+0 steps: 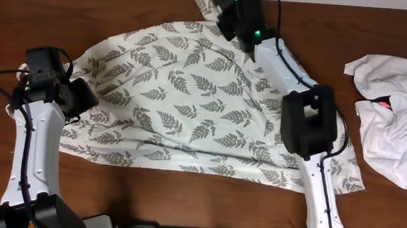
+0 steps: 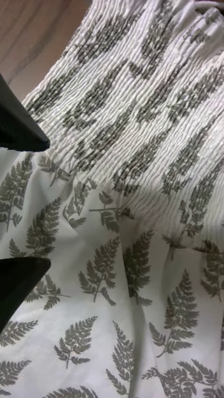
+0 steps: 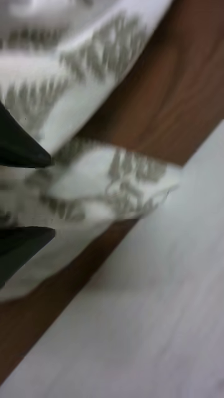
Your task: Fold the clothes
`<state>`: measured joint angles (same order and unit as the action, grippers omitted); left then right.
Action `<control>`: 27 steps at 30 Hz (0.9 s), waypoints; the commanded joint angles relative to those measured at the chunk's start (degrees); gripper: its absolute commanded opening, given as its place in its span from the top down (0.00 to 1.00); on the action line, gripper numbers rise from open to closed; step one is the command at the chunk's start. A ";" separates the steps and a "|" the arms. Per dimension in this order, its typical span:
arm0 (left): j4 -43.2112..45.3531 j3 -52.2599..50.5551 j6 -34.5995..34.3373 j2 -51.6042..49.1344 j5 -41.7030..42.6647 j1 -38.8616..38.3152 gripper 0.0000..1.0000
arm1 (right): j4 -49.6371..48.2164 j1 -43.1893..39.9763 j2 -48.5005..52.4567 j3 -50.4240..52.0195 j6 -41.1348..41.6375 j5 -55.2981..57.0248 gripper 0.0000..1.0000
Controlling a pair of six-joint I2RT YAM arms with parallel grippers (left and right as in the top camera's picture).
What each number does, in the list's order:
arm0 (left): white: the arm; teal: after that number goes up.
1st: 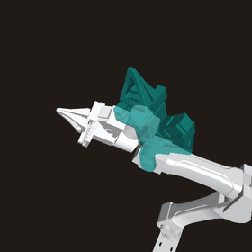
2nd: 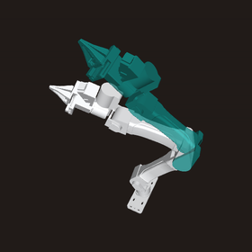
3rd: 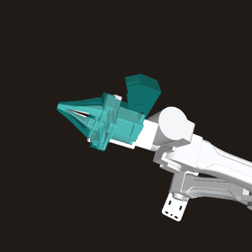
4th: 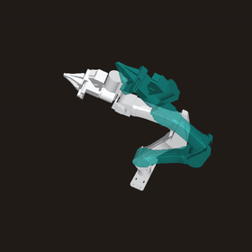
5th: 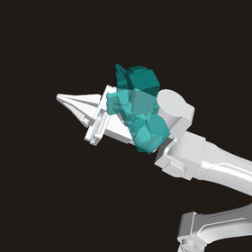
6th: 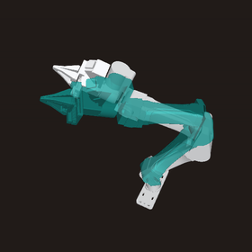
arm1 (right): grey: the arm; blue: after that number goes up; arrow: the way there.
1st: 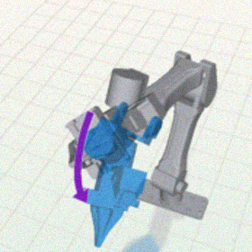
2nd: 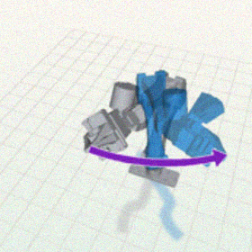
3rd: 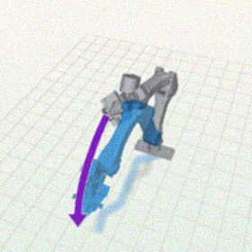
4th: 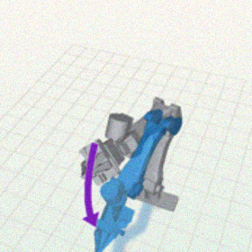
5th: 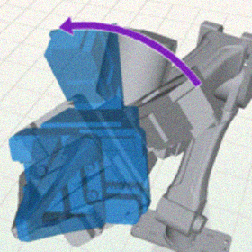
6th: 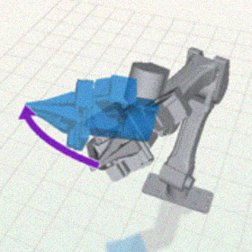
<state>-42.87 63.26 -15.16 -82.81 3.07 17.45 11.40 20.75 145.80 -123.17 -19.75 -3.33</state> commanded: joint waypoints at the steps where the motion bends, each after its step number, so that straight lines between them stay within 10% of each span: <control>1: -0.13 0.72 0.52 -0.37 0.39 -0.15 0.44 | 0.87 -2.01 1.57 -1.62 0.90 2.08 0.71; 27: 0.24 0.72 0.52 -2.91 0.42 -0.20 0.44 | 13.25 -6.58 2.47 -1.18 1.73 1.84 0.62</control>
<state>-42.61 63.26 -15.14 -85.12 3.07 17.45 24.47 15.27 147.74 -123.39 -18.55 -1.52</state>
